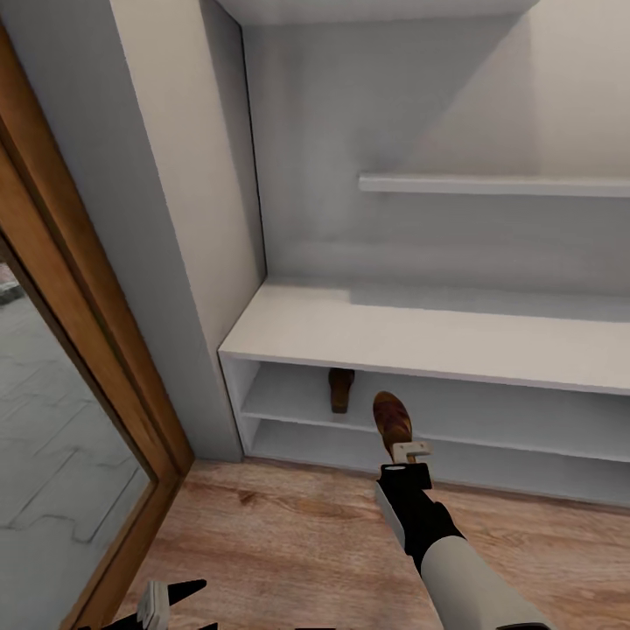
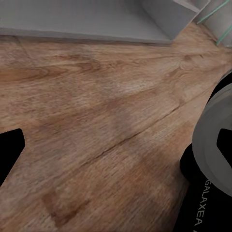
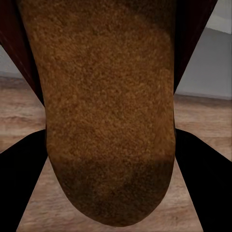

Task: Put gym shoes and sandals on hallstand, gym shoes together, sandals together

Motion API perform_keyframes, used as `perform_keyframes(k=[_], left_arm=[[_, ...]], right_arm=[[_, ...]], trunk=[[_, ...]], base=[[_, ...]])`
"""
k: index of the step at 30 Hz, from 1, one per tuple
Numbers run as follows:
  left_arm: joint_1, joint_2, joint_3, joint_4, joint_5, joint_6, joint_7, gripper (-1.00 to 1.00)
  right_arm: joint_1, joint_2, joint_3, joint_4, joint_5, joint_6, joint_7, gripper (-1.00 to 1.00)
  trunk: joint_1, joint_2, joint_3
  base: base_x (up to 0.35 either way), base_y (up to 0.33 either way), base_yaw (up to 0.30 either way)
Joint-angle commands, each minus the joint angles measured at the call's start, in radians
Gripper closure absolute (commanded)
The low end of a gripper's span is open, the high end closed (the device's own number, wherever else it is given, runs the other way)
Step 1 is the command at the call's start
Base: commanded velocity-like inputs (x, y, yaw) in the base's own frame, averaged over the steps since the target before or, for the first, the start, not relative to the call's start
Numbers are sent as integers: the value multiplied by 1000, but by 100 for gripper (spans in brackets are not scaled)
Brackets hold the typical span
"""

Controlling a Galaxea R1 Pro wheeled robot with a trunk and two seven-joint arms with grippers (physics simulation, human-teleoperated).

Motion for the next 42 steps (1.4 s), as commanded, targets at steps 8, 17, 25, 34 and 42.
perform_keyframes(k=[8,17,25,34,42], left_arm=[[-1,-1,1,1,1,-6,-4,-100],[0,-1,2,1,1,-6,0,-100],[0,-1,0,1,1,-6,-1,-100],[1,-1,1,3,1,-6,3,-100],[1,-1,1,3,1,-6,0,-100]], right_arm=[[0,0,1,-1,10,9,1,100],[0,0,1,0,10,9,1,100],[0,0,1,0,10,9,0,100],[0,0,1,-1,10,9,-1,100],[0,0,1,0,10,9,-1,100]], trunk=[[0,0,-1],[0,0,-1],[0,0,-1],[0,0,-1],[0,0,-1]], base=[[23,0,0],[148,0,0],[35,0,0],[219,0,0],[103,0,0]])
